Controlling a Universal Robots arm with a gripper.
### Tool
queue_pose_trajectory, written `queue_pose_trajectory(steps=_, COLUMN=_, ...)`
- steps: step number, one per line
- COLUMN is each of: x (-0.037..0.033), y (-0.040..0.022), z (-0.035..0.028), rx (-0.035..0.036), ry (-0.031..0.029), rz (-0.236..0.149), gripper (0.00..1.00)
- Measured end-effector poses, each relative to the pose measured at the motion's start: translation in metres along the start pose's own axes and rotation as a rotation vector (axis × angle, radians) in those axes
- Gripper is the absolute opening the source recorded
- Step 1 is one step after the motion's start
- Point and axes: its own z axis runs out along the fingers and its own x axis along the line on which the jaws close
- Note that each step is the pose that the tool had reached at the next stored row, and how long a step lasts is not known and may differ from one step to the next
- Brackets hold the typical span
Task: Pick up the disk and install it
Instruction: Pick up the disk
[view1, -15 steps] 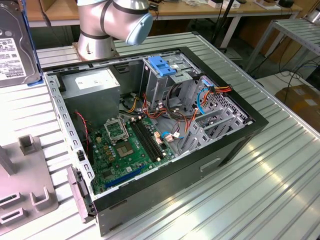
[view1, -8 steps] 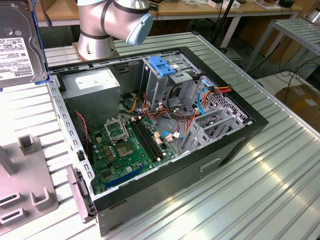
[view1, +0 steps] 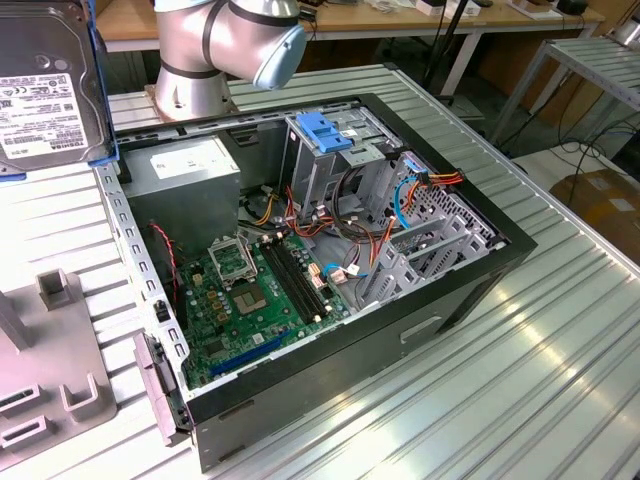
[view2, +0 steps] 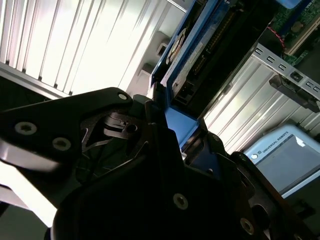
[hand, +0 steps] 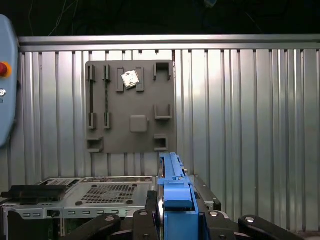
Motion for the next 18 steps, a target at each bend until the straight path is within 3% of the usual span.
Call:
queue_pose_trajectory(steps=8, x=-0.0004, y=-0.0181, z=0.0003, rx=-0.0001, ry=0.0001, rz=0.0, gripper=0.37)
queue_pose_trajectory(steps=11, x=-0.0007, y=-0.03, z=0.0006, rx=-0.0001, ry=0.0001, rz=0.0, gripper=0.37)
queue_pose_trajectory(steps=18, x=-0.0012, y=-0.0476, z=0.0011, rx=-0.0001, ry=0.0001, rz=0.0, gripper=0.37)
